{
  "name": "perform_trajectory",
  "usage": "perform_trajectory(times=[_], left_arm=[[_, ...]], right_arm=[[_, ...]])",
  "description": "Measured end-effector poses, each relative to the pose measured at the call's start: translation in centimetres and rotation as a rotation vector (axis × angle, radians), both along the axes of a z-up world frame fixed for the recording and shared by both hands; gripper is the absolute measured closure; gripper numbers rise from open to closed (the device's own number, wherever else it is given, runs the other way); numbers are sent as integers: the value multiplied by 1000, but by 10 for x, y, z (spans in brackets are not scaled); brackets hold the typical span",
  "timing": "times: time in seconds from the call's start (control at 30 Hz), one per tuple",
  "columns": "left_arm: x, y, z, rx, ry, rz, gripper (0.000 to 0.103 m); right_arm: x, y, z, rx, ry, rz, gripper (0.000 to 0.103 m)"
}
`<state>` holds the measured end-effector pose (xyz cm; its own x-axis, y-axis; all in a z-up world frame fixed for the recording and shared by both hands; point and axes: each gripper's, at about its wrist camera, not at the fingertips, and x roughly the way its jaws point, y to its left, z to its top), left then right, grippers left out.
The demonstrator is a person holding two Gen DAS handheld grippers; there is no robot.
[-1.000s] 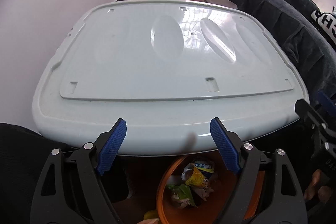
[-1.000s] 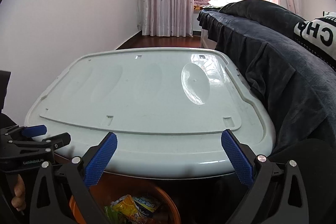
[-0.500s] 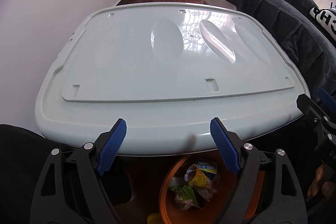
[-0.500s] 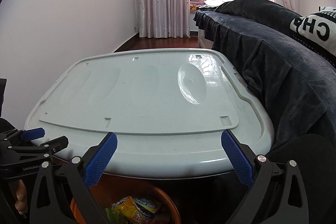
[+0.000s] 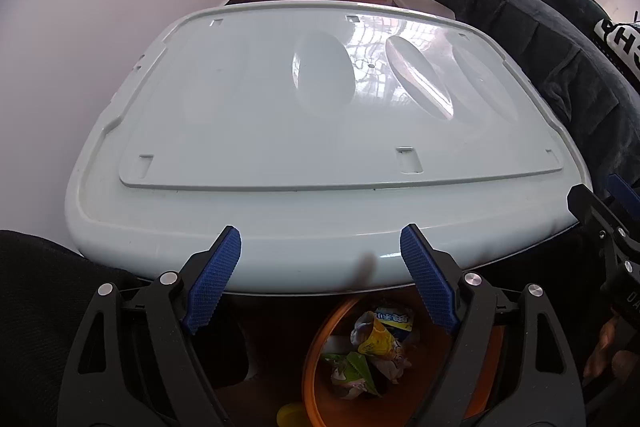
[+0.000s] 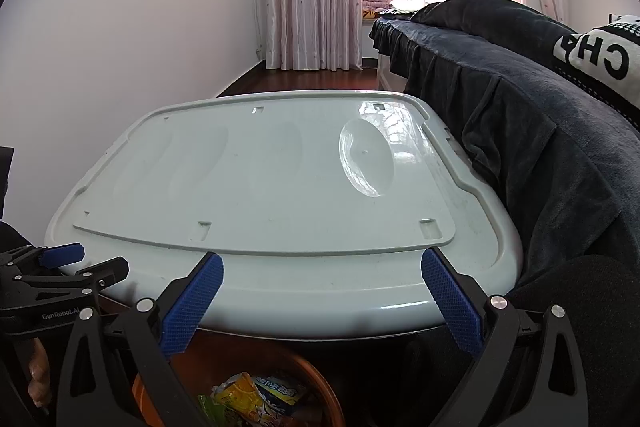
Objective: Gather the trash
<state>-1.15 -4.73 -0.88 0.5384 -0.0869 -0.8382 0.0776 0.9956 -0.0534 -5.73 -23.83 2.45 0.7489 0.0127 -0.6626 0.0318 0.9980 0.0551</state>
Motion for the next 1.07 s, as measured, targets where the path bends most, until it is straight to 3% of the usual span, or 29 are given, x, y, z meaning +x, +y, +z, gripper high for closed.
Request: perform_trajectory(times=[0.33,0.4,0.43,0.6,1.07], left_arm=[[-1,2,0,13,-15,24,23],[-3,3,3,27,-41,41,18],[-4,4,5,28,-54,46,10],[-7,3,9,49,-93,51,10],[-4,16,4,-4,-46,97,10]], right_arm=[[0,0,0,-1,2,0,5],[0,0,0,-1,2,0,5],[0,0,0,-2,3,1,5],[0,0,-3,-7,10,4,5],[1,-2,-3,-8,11,2,5]])
